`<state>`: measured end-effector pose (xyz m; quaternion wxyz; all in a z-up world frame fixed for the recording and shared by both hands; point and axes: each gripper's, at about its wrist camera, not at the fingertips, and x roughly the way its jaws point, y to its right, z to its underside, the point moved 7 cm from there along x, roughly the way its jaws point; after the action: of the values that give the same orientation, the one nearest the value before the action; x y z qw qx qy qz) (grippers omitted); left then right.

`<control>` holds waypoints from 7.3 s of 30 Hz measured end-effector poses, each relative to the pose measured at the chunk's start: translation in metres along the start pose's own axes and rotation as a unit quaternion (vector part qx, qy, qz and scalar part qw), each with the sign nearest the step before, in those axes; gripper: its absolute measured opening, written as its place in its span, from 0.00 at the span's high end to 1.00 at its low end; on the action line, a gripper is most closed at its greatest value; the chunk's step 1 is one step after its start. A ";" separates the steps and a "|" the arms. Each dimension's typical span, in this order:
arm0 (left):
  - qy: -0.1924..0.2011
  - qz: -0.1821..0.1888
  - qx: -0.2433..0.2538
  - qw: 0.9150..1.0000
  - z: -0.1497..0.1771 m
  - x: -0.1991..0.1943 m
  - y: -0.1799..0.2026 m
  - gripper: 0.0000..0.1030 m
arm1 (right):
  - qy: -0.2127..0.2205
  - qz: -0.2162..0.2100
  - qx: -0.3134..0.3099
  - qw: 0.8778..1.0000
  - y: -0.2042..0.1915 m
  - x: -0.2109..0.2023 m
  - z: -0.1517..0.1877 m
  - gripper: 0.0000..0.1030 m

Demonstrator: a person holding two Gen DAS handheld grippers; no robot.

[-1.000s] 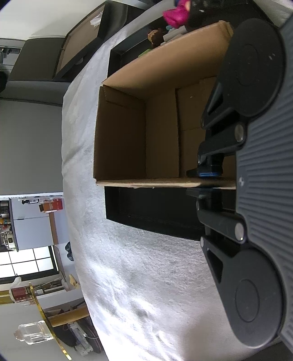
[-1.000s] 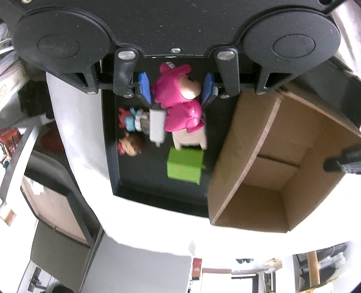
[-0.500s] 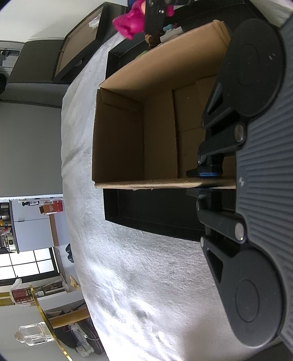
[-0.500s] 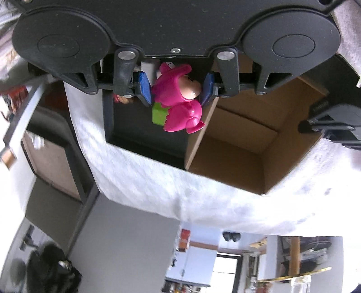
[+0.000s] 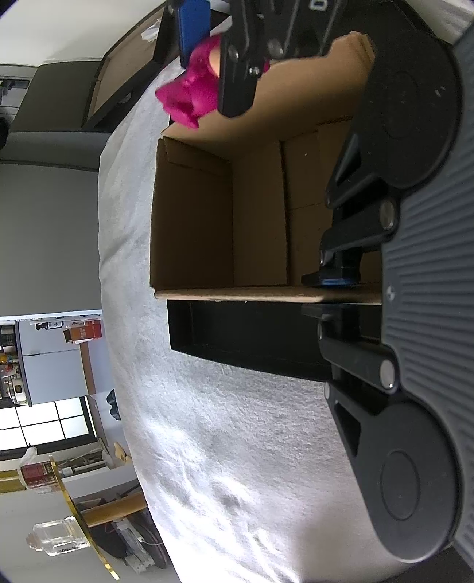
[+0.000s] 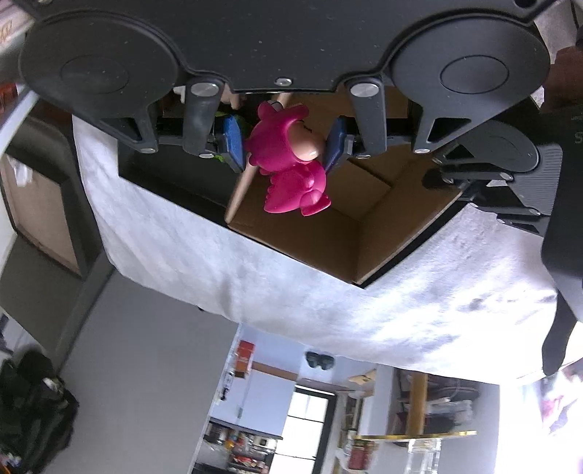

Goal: Organize rigid objects
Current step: 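Lift the pink figure with the right gripper and drop it into the box, then move the right gripper to the white charger and grasp it, then lift the white charger with the right gripper and release it into the box, then withdraw the open right gripper from the box back over the tray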

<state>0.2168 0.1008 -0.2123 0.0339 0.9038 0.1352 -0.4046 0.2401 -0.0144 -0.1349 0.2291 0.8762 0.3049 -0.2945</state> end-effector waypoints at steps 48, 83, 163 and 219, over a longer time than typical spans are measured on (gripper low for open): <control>0.000 -0.029 0.001 1.000 0.003 -0.010 -0.003 0.57 | -0.018 0.081 0.153 0.985 0.092 -0.022 0.083 0.17; 0.019 -0.055 0.058 0.997 0.001 -0.006 0.027 0.27 | -0.071 0.020 0.270 0.960 0.120 0.057 0.126 0.78; 0.016 -0.044 -0.001 0.999 0.004 -0.003 -0.007 0.89 | 0.011 0.002 0.120 0.993 0.037 0.011 0.005 0.79; 0.028 -0.032 -0.017 0.999 -0.011 -0.028 -0.004 0.45 | -0.002 0.043 0.162 0.986 0.091 -0.007 0.048 0.20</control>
<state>0.2060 0.1008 -0.1843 0.0328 0.9091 0.1717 -0.3781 0.2786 -0.1100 -0.1447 0.0977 0.9134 0.2146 -0.3317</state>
